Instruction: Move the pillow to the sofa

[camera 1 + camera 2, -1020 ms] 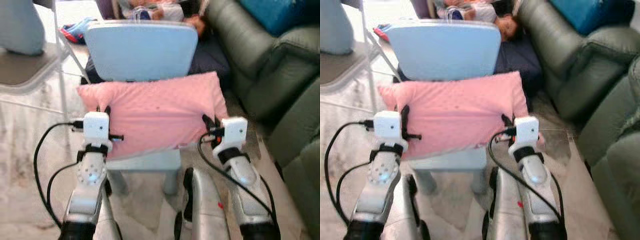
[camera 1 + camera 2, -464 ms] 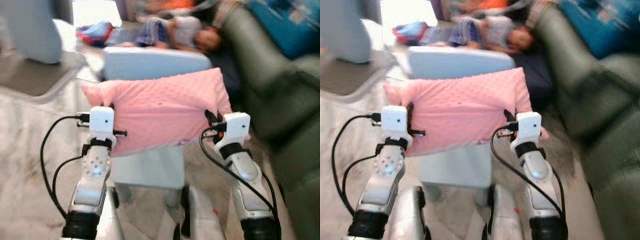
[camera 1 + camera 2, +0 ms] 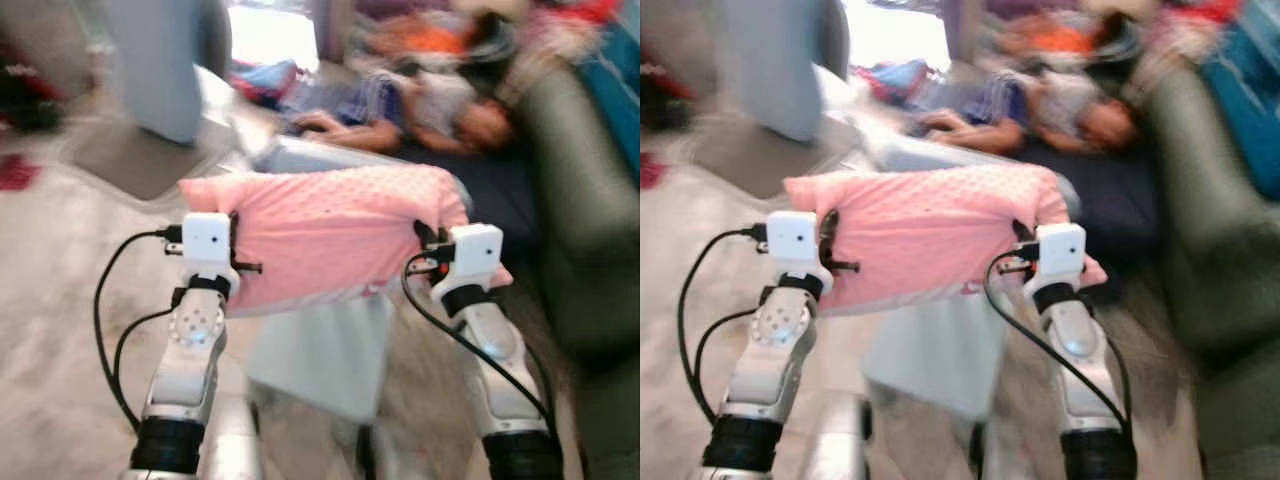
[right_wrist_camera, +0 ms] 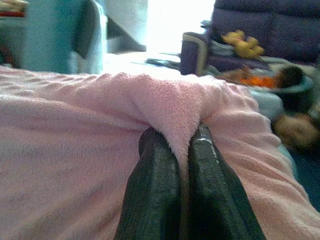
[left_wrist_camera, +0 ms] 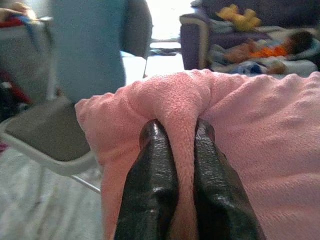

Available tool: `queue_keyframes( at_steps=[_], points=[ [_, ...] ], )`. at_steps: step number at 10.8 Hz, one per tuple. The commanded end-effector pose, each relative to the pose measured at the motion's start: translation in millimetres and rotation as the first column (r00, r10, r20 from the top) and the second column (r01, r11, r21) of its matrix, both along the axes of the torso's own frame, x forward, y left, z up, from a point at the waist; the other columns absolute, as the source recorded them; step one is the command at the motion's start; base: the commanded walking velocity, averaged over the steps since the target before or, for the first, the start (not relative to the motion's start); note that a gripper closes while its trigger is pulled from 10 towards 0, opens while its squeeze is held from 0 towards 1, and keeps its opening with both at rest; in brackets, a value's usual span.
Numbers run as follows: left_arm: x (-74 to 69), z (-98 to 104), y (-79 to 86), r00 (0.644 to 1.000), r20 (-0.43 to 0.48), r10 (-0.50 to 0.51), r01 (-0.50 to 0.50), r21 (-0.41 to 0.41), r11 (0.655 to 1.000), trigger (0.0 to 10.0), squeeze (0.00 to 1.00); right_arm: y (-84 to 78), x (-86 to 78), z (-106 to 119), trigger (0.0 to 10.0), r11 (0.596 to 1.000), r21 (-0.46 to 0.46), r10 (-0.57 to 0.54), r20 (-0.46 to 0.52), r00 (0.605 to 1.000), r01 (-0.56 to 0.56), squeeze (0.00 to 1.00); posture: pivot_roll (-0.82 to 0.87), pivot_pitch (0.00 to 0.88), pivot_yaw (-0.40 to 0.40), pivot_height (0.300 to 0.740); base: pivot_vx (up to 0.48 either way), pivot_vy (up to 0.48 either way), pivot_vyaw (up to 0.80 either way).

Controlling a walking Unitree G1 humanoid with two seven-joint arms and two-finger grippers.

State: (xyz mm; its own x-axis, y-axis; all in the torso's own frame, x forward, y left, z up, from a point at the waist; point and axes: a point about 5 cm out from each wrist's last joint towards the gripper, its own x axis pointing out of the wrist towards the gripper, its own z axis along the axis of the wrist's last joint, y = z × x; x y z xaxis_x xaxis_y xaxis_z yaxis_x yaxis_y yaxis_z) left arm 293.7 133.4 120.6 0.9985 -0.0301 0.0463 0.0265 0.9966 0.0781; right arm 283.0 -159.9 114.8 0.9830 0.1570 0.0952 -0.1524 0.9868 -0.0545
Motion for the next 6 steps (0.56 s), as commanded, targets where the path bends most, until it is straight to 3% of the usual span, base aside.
queue_keyframes(
  at_steps=[1, 6],
  points=[
    [0.4, 0.6, 4.8, 1.000, 0.002, 0.014, -0.014, 0.002, 1.000, 10.0, 0.00, -0.7, 2.8, 7.6, 10.0, 1.000, 0.007, -0.009, 0.031, 0.999, 0.008, 0.00, -0.04, 0.017, -0.033, 0.740, 0.000, 0.000, 0.00],
    [-1.8, -1.8, -0.7, 0.999, -0.023, -0.030, 0.029, -0.026, 0.999, 10.0, 0.00, 2.7, 2.2, 6.3, 10.0, 1.000, 0.011, -0.007, 0.028, 1.000, 0.007, 0.00, -0.04, 0.029, -0.030, 0.740, 0.000, 0.000, 0.00]
  ],
)
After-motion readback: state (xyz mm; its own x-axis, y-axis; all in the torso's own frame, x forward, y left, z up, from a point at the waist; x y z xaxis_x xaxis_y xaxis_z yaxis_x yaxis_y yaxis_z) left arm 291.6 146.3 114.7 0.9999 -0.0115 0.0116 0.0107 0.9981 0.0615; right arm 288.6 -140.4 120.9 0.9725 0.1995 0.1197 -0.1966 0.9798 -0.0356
